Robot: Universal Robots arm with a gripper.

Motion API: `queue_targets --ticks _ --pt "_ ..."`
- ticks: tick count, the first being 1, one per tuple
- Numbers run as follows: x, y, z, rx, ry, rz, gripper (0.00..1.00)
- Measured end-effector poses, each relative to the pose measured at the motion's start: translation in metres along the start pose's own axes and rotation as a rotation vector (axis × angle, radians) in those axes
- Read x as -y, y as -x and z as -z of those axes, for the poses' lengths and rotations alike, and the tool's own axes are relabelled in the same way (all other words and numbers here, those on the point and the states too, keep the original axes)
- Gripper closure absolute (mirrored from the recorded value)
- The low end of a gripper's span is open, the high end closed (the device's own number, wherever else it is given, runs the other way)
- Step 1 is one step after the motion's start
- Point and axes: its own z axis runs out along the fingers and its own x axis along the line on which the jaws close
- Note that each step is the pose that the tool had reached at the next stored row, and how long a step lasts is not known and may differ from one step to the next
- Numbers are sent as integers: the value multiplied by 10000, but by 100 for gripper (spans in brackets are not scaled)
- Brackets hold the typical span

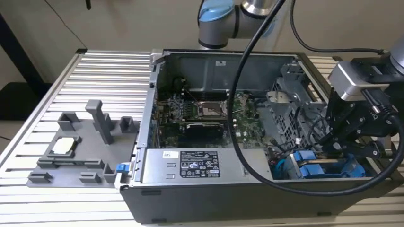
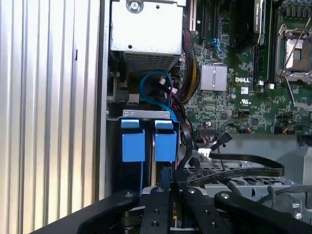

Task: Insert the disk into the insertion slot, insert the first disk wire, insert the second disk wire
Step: 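Insert the second disk wire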

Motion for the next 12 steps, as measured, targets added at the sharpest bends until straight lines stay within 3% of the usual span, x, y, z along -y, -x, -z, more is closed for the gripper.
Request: queue_targets --ticks 3,7,12 --pt "12 -3 -4 10 0 2 84" --pt "40 -9 -18 119 -3 5 84" --pt "74 -15 -59 164 3 -3 84"
